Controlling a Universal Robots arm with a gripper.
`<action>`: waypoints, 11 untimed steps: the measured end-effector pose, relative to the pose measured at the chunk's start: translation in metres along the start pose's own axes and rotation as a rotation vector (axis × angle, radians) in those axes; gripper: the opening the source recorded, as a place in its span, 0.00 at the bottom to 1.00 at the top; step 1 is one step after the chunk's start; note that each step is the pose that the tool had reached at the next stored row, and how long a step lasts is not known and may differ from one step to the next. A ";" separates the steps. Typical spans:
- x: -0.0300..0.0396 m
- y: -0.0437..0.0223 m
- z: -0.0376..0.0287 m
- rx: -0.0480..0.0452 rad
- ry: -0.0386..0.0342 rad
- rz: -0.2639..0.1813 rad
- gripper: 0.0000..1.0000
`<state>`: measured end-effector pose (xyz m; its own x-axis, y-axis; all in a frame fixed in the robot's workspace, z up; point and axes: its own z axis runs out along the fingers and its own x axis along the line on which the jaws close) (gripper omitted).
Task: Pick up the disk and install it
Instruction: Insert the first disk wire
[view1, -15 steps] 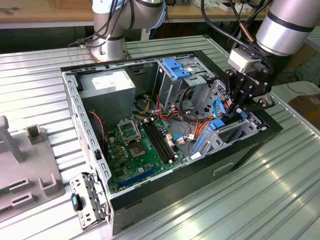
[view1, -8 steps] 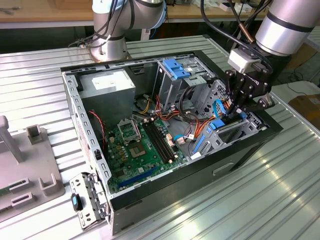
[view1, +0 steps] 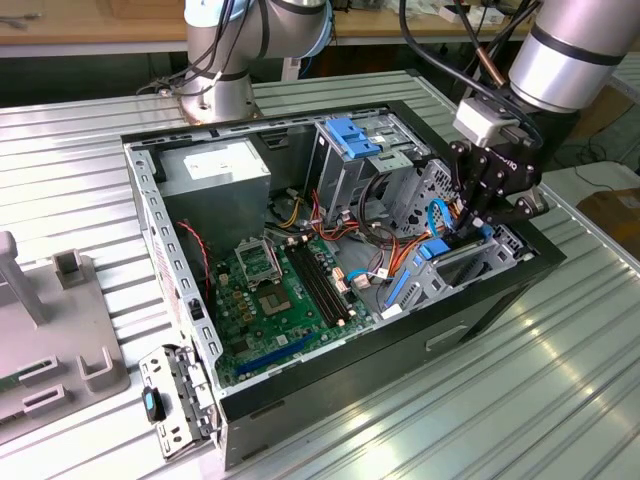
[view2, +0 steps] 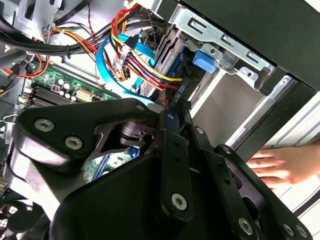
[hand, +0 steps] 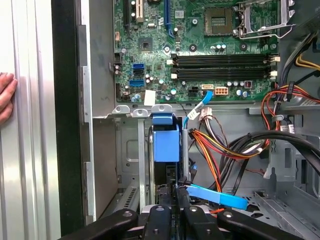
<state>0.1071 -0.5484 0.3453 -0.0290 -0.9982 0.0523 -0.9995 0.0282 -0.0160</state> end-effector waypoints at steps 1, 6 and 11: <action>-0.0001 0.0000 0.0001 0.0000 -0.0002 0.000 0.16; -0.0010 0.0000 -0.0010 0.0000 -0.0003 0.000 0.16; -0.0010 0.0000 -0.0028 0.0001 -0.0002 0.000 0.16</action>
<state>0.1071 -0.5473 0.3481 -0.0290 -0.9982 0.0520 -0.9995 0.0282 -0.0160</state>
